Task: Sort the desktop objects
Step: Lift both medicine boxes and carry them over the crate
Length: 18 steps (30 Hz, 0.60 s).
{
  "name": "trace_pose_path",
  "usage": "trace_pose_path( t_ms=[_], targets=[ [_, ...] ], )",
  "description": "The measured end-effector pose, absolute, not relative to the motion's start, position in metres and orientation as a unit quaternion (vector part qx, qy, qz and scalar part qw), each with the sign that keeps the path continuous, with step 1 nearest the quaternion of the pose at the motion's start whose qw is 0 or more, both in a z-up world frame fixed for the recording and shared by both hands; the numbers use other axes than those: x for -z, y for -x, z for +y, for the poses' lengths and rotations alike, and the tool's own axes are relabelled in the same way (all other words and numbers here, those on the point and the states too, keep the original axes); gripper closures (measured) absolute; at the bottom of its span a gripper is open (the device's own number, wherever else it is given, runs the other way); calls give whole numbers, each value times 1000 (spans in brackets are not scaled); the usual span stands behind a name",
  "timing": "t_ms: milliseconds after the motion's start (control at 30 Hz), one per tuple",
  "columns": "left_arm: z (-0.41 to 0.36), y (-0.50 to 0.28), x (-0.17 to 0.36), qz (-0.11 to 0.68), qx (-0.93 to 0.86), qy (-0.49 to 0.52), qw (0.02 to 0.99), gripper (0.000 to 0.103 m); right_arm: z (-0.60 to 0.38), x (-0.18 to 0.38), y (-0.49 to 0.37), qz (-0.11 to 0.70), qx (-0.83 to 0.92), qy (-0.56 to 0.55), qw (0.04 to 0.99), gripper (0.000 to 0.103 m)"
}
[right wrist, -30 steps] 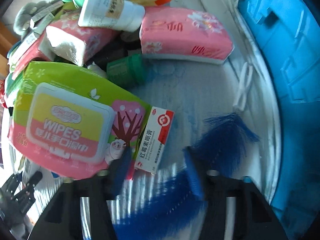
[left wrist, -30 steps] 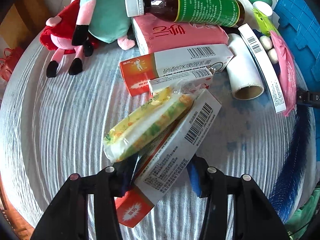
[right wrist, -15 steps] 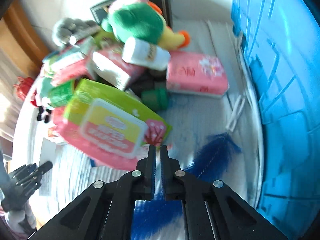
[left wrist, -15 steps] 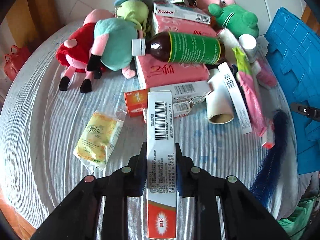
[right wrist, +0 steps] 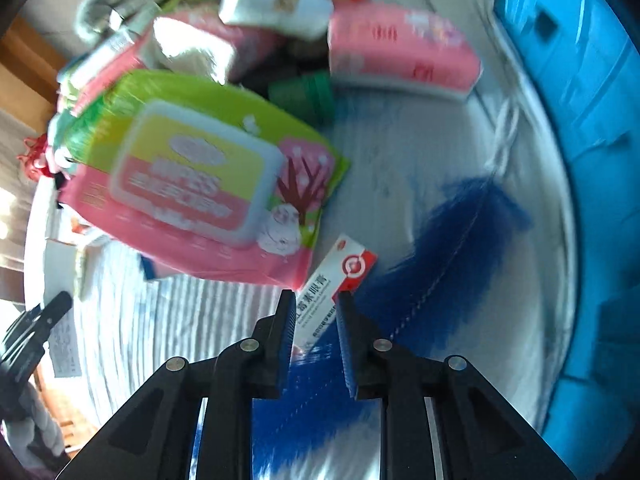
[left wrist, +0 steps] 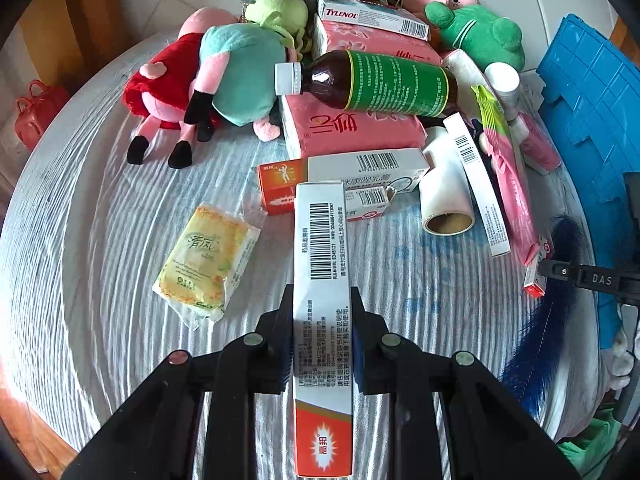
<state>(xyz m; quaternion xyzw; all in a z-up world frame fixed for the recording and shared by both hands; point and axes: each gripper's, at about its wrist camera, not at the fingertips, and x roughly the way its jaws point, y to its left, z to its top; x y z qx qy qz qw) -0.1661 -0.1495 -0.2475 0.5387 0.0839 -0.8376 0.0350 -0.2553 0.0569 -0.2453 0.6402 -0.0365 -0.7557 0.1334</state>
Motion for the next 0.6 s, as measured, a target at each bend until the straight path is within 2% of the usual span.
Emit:
trace_pose_path(
  t_ms=[67, 133, 200, 233, 367, 600],
  targets=[
    [-149, 166, 252, 86, 835, -542, 34, 81, 56, 250, 258, -60, 752, -641, 141, 46],
    [-149, 166, 255, 88, 833, -545, 34, 80, 50, 255, 260, -68, 749, -642, 152, 34],
    [-151, 164, 256, 91, 833, -544, 33, 80, 41, 252, 259, -31, 763, -630, 139, 47],
    [-151, 163, 255, 91, 834, -544, 32, 80, 38, 250, 257, -13, 768, -626, 130, 69],
    [-151, 160, 244, 93, 842, -531, 28, 80, 34, 234, 247, 4, 780, -611, 136, 73],
    [-134, 152, 190, 78, 877, -473, 13, 80, 45, 145, 216, -11, 832, -526, 177, 73]
  ],
)
